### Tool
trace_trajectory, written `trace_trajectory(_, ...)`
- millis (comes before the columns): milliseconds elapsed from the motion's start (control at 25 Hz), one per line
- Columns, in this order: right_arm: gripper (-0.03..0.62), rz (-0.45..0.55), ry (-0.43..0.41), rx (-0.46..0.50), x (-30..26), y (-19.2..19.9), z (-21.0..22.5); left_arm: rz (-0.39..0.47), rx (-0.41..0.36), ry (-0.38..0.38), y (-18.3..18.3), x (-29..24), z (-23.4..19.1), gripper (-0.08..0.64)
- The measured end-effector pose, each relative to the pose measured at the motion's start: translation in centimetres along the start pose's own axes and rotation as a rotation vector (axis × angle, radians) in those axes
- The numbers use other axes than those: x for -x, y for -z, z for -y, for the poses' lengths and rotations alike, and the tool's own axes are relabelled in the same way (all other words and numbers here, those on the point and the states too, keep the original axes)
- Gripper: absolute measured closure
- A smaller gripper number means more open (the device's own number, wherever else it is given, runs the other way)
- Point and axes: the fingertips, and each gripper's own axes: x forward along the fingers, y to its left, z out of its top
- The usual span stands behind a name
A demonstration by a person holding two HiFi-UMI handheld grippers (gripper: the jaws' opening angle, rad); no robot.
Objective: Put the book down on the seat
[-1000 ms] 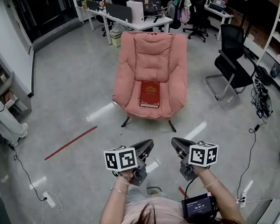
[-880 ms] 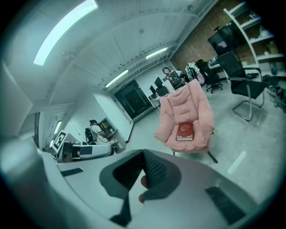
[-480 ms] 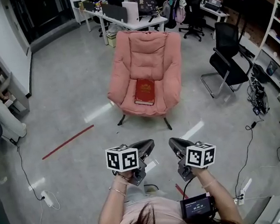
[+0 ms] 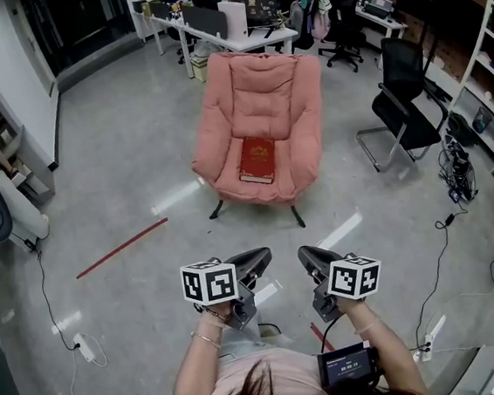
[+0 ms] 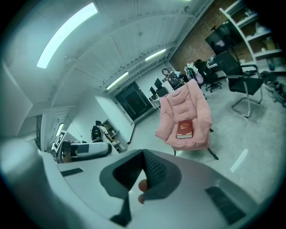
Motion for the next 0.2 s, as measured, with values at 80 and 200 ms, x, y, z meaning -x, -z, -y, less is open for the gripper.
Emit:
trace_trajectory(80, 0.577, 0.013, -0.007, -0.002, -0.1, -0.4, 0.1, 0.023, 0.031, 0.009, -0.5, 0.0, -0.3, 0.561)
trace_trajectory(200, 0.577, 0.025, -0.015, -0.004, -0.4, -1.1, 0.2, 0.048, 0.066, 0.015, -1.4, -0.2, -0.8, 0.561)
